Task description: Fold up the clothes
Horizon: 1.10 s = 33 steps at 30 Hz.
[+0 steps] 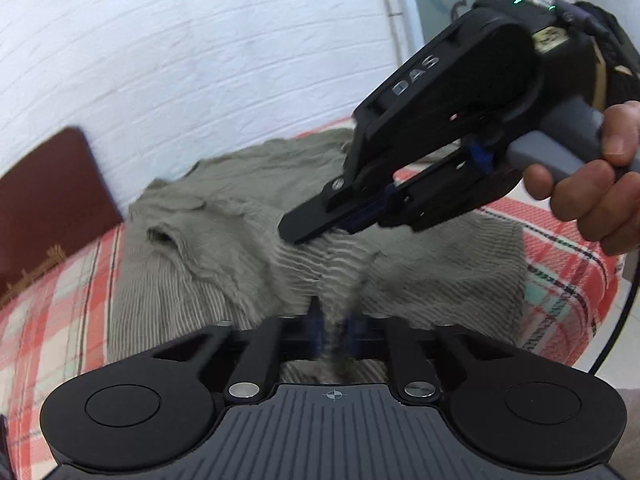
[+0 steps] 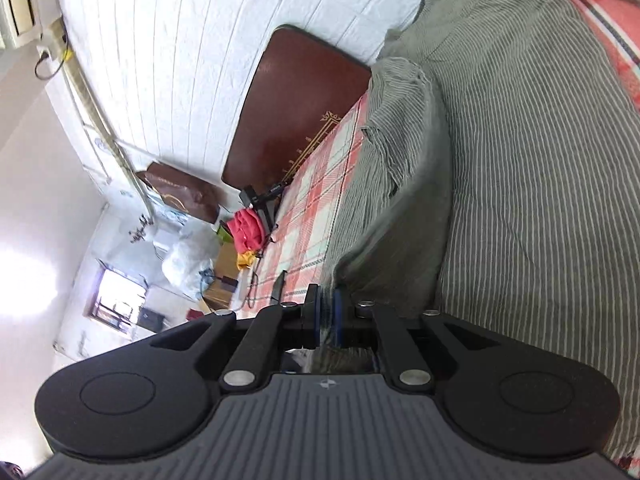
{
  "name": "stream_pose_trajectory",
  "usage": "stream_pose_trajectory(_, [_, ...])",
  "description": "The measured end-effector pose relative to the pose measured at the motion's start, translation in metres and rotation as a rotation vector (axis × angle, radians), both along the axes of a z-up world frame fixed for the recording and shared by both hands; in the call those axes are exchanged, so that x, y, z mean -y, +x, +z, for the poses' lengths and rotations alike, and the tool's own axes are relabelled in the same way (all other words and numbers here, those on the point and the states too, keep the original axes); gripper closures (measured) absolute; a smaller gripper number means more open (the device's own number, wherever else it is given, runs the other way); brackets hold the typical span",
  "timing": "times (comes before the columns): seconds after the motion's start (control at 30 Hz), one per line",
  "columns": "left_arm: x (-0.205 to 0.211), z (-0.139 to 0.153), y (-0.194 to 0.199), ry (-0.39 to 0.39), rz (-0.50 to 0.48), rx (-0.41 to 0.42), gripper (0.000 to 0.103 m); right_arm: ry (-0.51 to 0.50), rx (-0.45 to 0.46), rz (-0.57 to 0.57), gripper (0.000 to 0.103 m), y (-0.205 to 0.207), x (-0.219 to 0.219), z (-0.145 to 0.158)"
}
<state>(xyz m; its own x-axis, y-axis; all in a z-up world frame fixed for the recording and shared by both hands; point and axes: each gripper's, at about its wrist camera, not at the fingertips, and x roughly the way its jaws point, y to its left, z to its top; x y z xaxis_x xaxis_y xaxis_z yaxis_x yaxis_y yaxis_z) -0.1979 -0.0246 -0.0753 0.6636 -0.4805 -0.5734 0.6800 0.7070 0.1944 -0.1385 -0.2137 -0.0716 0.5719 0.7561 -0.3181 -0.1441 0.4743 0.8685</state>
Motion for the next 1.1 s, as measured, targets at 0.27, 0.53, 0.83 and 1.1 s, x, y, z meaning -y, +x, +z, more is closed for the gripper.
stream_pose_trajectory(0.27, [-0.067,0.040,0.015,-0.417,0.003,-0.218,0.095,-0.200,0.117,-0.072,0.070,0.014,0.019,0.052])
stream_pose_trajectory(0.53, [-0.057,0.055,0.014,-0.456,-0.068,-0.167,0.082,-0.417,0.096,-0.074,0.048,0.134,-0.006,0.072])
stream_pose_trajectory(0.83, [-0.064,0.064,0.021,-0.485,-0.066,-0.144,0.080,-0.649,-0.020,-0.018,0.048,0.254,-0.045,0.041])
stream_pose_trajectory(1.1, [-0.072,0.076,0.034,-0.558,-0.070,-0.173,0.085,-0.591,-0.094,0.023,0.048,0.279,-0.046,0.011])
